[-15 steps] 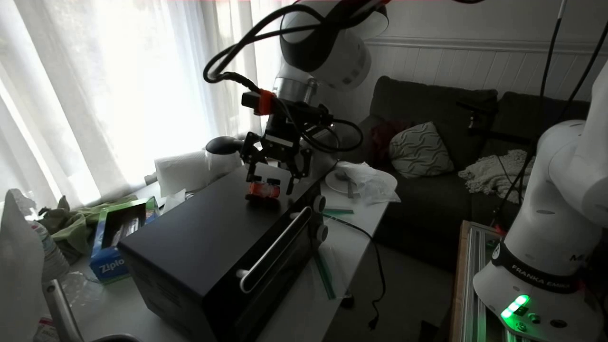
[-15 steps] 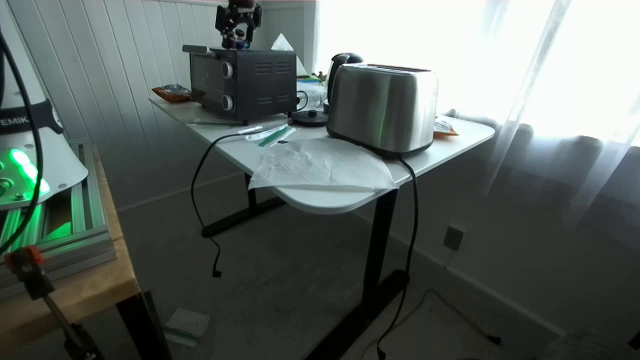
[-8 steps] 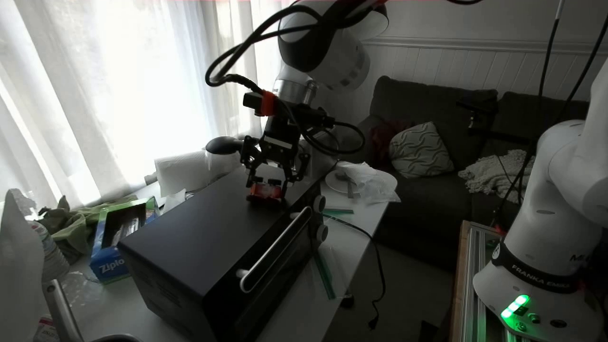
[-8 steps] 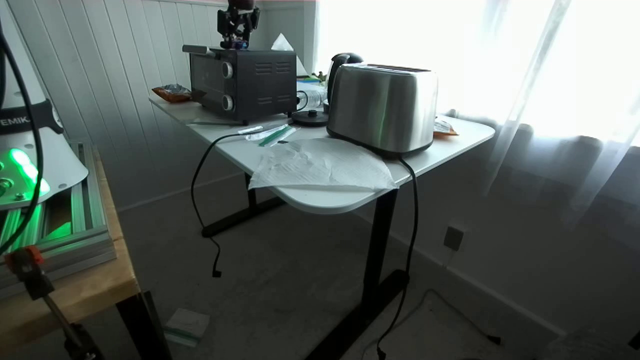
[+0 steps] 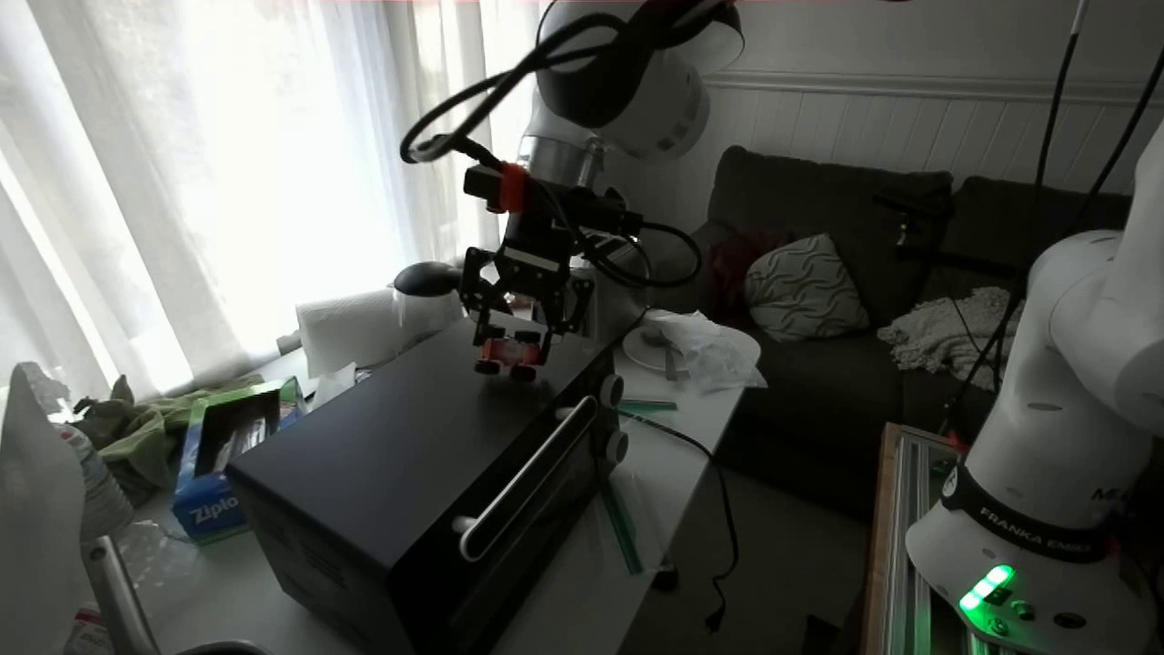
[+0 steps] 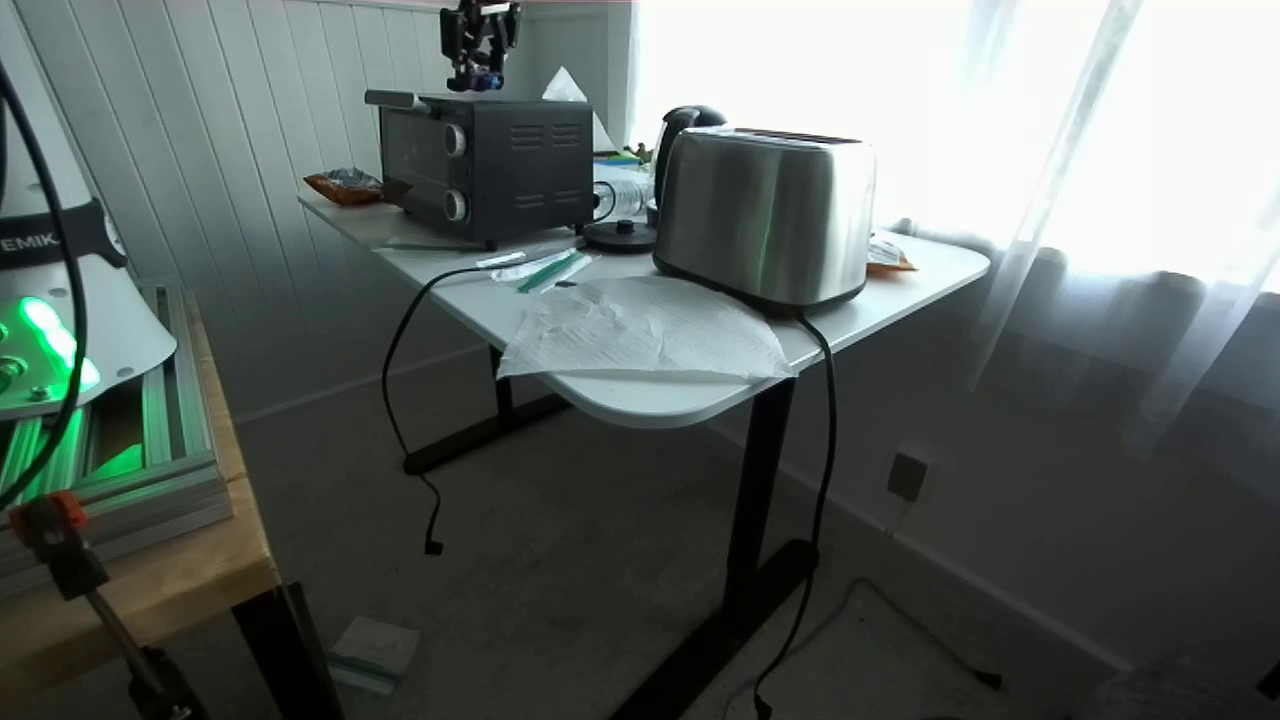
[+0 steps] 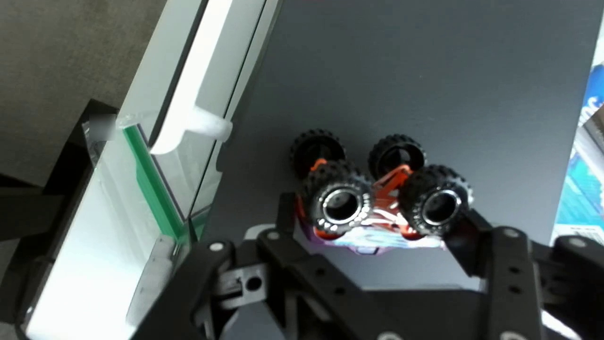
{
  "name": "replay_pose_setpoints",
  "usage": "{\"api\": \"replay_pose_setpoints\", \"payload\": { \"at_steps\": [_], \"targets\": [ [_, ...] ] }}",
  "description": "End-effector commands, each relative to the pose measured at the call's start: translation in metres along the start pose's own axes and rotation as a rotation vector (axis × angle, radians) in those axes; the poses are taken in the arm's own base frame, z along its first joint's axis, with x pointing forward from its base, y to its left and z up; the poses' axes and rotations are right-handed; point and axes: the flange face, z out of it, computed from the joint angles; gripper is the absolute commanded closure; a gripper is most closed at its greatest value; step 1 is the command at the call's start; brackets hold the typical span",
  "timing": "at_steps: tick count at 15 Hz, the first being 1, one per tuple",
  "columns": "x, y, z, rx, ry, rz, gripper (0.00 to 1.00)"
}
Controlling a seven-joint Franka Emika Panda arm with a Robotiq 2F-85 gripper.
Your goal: Turn the toy car over on the oven
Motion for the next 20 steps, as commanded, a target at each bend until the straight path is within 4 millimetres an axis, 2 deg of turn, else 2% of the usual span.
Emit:
{"api": "replay_pose_setpoints", "payload": {
  "at_steps": [1,4,7,13,20],
  "targets": [
    [-0.025,-0.001,-0.031,-0.023,0.193,-0.053,0.5],
    [-0.046,-0.004,-0.044,-0.045,0.366,-0.112,0.5],
    [-0.068,-0.008,-0.042,-0.065,0.541,-0.166,0.5],
    [-0.091,-0.008,-0.024,-0.129,0.849,-0.21,0.5],
    [-0.104,-0.004,0.014,-0.234,0.922,-0.257,0.5]
  ]
}}
